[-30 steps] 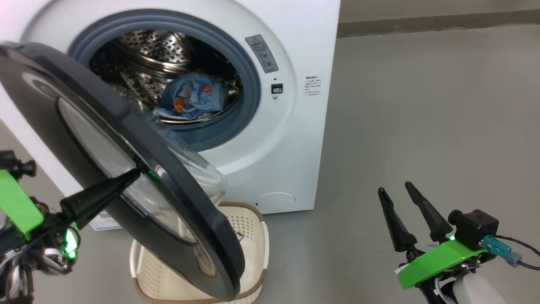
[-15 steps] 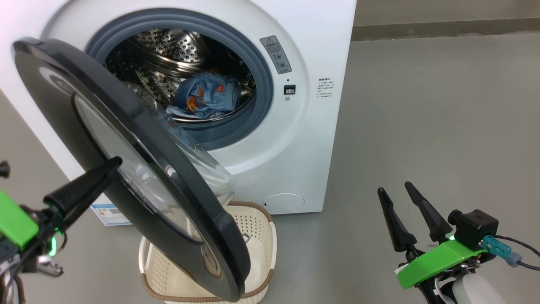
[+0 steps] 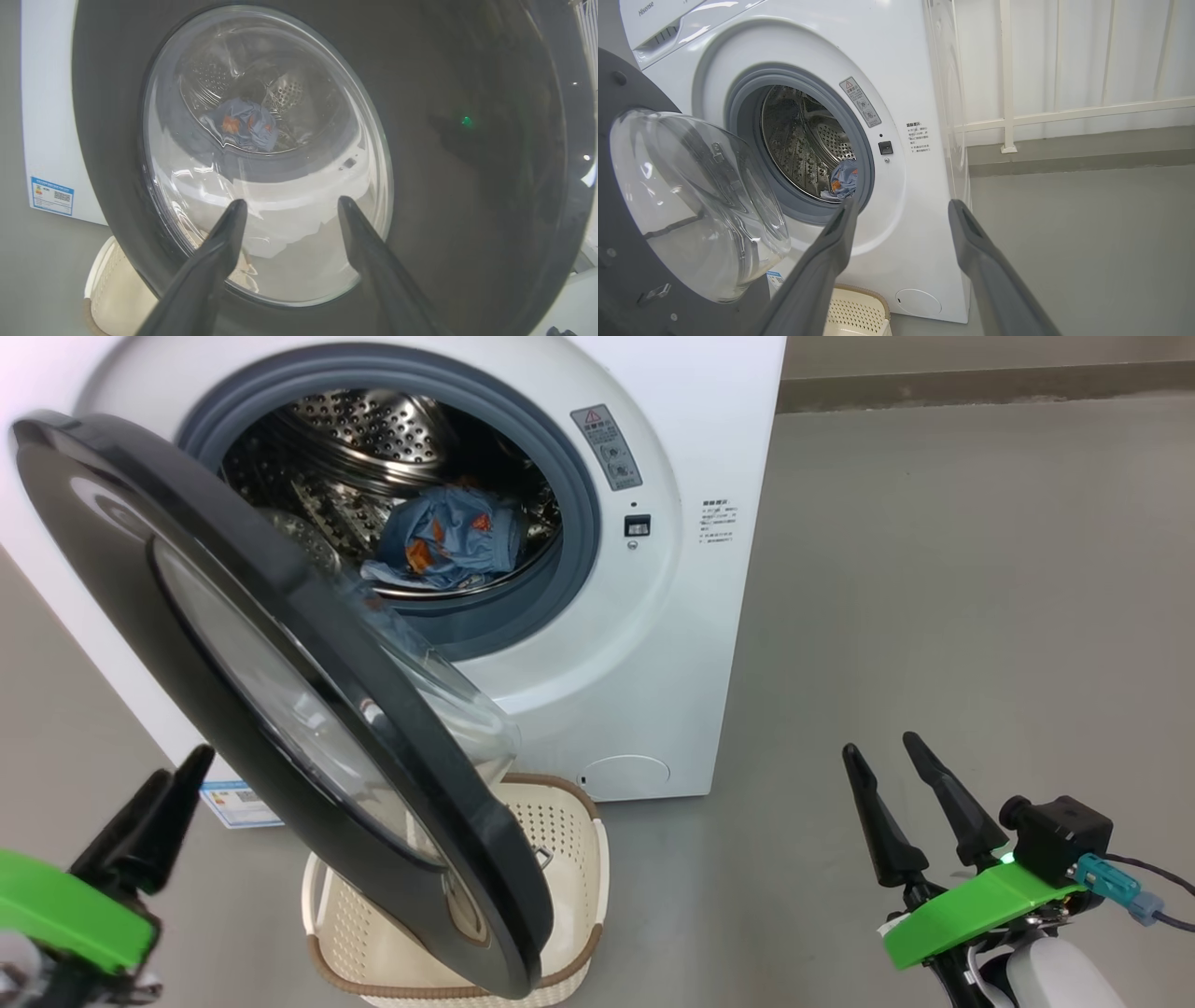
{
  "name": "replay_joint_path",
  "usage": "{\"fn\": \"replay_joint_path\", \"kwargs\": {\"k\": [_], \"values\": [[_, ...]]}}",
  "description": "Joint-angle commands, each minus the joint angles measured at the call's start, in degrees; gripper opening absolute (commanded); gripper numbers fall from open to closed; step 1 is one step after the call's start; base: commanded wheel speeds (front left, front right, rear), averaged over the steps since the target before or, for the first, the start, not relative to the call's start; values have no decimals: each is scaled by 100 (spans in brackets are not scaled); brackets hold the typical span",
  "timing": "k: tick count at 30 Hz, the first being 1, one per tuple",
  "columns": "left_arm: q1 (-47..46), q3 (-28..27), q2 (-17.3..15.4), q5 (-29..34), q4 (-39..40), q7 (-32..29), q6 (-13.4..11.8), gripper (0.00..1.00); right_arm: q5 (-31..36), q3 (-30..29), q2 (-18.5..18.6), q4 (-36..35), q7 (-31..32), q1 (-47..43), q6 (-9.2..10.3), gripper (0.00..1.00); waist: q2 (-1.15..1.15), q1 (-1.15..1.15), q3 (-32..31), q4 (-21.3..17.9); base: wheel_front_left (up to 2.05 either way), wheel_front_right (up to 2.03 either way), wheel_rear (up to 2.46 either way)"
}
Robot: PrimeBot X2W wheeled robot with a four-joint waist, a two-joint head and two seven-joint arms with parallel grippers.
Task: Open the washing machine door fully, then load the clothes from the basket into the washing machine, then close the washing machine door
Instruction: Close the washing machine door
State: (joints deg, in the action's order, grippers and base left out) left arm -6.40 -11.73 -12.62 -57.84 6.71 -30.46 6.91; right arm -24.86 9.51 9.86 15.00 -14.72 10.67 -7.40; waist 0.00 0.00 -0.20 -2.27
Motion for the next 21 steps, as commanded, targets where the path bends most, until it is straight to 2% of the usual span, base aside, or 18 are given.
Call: {"fn": "replay_joint_path", "kwargs": {"k": [1,6,11,18,21], "values": [[-83,-140,-196,193,116,183,46,100,42,86,14,-162,-28,49,-9,100,0,0,5,-1,0,0,0],[160,499,-428,1011,-16,1635,56,100,46,75,26,-163,-28,79,-9,100,0,0,10,-19,0,0,0],[359,898,-416,1578,-484,2892,57,100,52,45,40,-166,-28,91,-9,100,0,0,-13,-47,0,0,0],[476,1185,-424,2301,-1054,4108,52,100,48,16,72,-175,-28,85,-9,100,0,0,-31,-90,0,0,0],[521,1176,-319,2528,-1199,4369,-29,100,47,-2,86,-180,-28,88,-9,100,0,0,-30,-113,0,0,0]]}}
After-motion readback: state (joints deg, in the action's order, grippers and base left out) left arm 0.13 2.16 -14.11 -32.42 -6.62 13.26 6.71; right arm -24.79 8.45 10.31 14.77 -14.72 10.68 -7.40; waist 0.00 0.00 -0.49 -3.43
